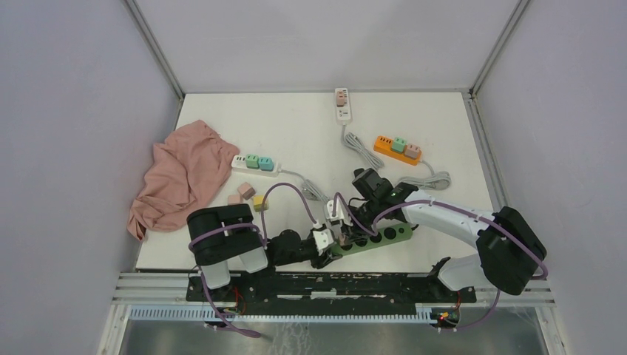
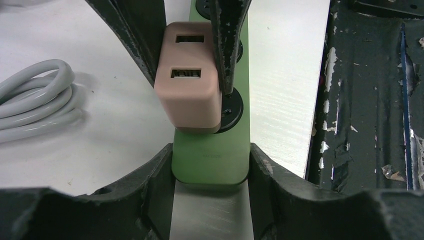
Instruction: Pull the plug off the socket
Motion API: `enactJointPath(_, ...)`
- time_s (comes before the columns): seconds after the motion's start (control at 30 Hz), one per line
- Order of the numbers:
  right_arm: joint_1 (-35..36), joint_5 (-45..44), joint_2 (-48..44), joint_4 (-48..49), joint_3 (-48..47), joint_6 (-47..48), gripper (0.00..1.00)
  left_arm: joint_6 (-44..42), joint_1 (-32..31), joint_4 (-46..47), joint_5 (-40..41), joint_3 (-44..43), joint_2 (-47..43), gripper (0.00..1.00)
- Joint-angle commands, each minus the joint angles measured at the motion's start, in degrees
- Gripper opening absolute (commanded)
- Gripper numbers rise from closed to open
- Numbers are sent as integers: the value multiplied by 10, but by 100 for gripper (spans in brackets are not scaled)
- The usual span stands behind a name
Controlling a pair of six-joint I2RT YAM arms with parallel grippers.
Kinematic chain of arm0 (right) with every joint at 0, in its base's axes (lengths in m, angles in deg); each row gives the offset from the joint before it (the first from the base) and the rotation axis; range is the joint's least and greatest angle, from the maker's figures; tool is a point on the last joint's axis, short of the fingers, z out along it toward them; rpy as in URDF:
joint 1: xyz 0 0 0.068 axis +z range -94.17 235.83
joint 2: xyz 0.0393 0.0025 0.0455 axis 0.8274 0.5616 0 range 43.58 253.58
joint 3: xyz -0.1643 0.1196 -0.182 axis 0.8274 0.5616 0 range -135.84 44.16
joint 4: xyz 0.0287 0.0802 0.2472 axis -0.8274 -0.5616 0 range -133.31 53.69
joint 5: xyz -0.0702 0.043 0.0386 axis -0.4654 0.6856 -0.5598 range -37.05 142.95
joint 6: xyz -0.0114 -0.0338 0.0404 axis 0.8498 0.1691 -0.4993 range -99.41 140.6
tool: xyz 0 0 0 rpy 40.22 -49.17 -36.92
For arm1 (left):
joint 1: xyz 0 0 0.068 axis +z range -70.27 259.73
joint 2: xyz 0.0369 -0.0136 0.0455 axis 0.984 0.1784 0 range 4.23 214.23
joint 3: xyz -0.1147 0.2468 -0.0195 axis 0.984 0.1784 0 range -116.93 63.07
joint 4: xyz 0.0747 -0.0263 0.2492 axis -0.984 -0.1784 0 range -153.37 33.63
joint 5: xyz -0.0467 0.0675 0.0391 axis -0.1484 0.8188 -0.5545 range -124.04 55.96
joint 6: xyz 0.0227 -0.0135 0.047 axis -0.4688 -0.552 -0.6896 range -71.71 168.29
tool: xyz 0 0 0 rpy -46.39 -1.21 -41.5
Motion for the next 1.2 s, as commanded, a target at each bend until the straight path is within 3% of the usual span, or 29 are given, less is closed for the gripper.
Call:
enactJointPath(0.0, -4, 2, -20, 69, -16, -115, 0, -4, 2, -7, -6, -28, 13, 3)
enactJointPath(0.13, -59, -11, -51, 69, -6, -110, 0, -5, 3, -6, 4, -17, 11, 3)
enactJointPath(0.23, -73, 18, -77, -13, 1, 16, 0, -3, 7, 0, 6, -7, 9, 3)
enactJointPath(0.37, -67, 124, -74, -129, 11, 165, 0, -1, 10, 3, 2, -6, 11, 3)
enactJointPath(0.5, -38, 140, -52, -80, 3, 93, 0, 3, 10, -6, -4, -19, 14, 3)
enactJointPath(0.63, -32, 70, -48, 76, -1, -123, 0, 7, 10, -26, -9, -28, 15, 3)
enactJointPath(0.77, -56, 9, -59, 83, -2, -130, 0, 9, 10, -24, -6, -24, 20, 3)
enactJointPath(0.83, -83, 34, -70, 44, -7, -93, 0, 9, 10, -19, -3, -19, 21, 3)
enactJointPath(1.03, -111, 147, -82, -195, -12, 201, 0, 8, 13, -9, -1, -7, 22, 3)
enactJointPath(1.17, -84, 200, -57, -225, -18, 227, 0, 9, 14, -8, -5, -11, 23, 3)
